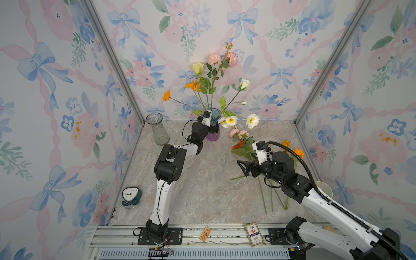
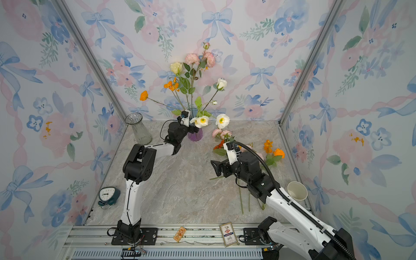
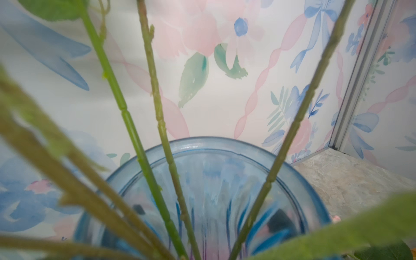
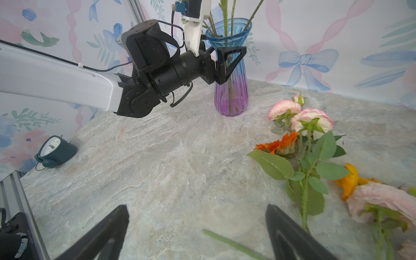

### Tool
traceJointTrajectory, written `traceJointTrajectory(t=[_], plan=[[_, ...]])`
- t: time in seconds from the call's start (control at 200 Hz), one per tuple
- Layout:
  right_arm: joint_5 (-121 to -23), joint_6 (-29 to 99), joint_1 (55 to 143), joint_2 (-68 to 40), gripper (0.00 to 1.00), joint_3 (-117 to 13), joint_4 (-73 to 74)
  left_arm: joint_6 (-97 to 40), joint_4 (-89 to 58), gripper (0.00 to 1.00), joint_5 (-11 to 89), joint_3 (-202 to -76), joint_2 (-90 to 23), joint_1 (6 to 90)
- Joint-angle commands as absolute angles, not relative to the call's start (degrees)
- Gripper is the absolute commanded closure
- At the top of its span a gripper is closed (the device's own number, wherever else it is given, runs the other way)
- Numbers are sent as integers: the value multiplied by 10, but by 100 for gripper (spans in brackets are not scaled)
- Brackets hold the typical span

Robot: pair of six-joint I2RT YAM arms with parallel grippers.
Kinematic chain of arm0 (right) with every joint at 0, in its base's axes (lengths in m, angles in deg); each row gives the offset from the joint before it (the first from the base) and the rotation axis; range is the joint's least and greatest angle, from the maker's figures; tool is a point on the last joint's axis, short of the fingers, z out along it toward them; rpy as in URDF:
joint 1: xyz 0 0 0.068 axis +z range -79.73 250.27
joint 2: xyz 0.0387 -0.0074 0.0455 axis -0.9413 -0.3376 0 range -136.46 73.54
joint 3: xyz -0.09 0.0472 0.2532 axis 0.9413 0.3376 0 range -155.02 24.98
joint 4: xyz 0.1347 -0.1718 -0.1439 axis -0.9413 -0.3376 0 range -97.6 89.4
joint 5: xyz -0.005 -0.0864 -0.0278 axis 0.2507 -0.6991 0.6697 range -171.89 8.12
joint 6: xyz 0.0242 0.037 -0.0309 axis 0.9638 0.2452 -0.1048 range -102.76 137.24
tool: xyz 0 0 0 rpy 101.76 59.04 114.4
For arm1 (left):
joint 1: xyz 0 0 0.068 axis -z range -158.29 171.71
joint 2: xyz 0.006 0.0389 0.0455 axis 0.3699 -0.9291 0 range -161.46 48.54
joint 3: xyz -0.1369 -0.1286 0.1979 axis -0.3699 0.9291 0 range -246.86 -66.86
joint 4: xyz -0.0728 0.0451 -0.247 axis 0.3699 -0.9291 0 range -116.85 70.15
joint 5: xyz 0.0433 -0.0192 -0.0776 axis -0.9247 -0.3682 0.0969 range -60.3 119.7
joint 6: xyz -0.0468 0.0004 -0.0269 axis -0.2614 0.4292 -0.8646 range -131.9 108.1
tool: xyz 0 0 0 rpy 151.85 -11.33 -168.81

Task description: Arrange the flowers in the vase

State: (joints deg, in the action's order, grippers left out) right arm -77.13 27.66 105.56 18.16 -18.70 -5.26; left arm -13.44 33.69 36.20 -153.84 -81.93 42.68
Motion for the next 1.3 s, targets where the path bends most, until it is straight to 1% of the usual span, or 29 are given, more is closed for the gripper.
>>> traceJointTrajectory(t=[0.0, 0.125, 0.235, 0.405, 0.62, 0.72, 0.85, 0.955, 1.005, 1.125, 1.295], plan=[[-766, 287, 1051, 192, 3, -177, -63, -130, 369, 2, 372, -1544, -811, 426], [-766, 289, 1051, 197, 3, -172, -62, -132, 369, 2, 374, -1528, -805, 426], [-767, 292, 1050, 203, 3, -166, -62, -133, 369, 2, 375, -1486, -784, 426], [-770, 300, 1048, 207, 3, -148, -44, -124, 379, 2, 369, -1388, -725, 427], [-744, 309, 1047, 193, 3, -133, -1, -97, 384, 2, 309, -1253, -624, 420], [-730, 313, 1047, 180, 3, -134, 15, -88, 386, 2, 227, -1190, -572, 415], [-708, 324, 1049, 169, 3, -128, 44, -82, 385, 2, 48, -1131, -526, 408], [-706, 318, 1061, 157, 3, -136, 42, -104, 385, 2, -33, -1103, -504, 391], [-715, 308, 1074, 151, 3, -147, 28, -122, 385, 2, -33, -1093, -495, 377], [-740, 301, 1106, 138, 3, -167, 25, -164, 385, 2, 3, -1085, -482, 332], [-742, 316, 1137, 94, 3, -187, 59, -163, 385, 2, 31, -1112, -505, 287]])
